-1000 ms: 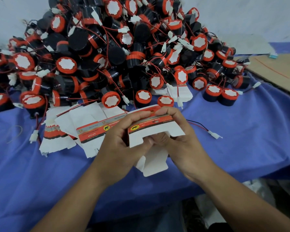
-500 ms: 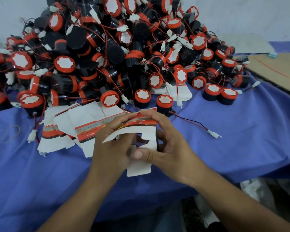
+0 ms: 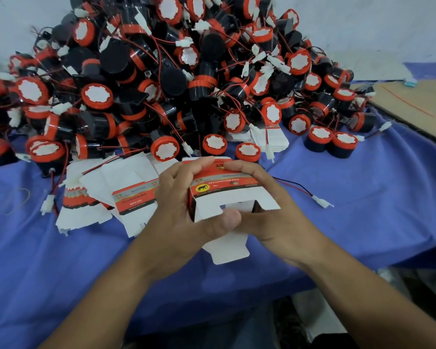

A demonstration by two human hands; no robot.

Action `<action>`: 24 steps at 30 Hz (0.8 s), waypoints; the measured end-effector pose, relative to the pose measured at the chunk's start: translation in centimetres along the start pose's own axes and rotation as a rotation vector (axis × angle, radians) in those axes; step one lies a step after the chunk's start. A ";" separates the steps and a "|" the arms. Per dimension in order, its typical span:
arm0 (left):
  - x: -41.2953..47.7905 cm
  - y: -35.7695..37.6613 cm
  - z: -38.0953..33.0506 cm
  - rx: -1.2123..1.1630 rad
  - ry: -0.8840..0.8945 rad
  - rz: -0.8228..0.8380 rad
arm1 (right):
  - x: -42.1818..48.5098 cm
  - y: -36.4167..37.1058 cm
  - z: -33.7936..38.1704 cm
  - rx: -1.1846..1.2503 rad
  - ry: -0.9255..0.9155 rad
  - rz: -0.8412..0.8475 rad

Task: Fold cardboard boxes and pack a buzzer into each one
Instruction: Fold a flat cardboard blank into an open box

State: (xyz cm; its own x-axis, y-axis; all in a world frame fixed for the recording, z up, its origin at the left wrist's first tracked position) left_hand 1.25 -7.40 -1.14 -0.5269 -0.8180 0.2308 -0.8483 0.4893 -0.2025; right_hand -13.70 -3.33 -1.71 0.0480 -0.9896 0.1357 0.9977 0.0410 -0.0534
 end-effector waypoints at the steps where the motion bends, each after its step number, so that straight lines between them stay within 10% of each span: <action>1: -0.2 -0.2 0.0 0.035 0.012 0.018 | 0.0 -0.1 0.2 -0.011 0.000 0.004; 14: -0.8 0.1 -0.6 -0.032 0.062 0.176 | 0.0 -1.2 0.0 -0.051 0.020 -0.013; 24: -0.6 1.6 -0.2 -0.096 0.172 -0.243 | 0.2 -0.2 0.0 0.327 -0.011 -0.189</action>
State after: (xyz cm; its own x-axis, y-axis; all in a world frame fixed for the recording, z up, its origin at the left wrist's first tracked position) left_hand 0.17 -6.06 -1.46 -0.3021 -0.8552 0.4212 -0.9473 0.3186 -0.0327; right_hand -13.84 -3.58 -1.64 -0.1397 -0.9825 0.1235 0.9513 -0.0986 0.2922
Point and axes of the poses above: each hand's wrist, its own x-axis towards the middle knuckle, its own y-axis out of the palm, z = x × y, the point moved 5 cm from there along x, towards the middle knuckle, and after that the axes turned 11 degrees about -x, right-handed, at the moved point
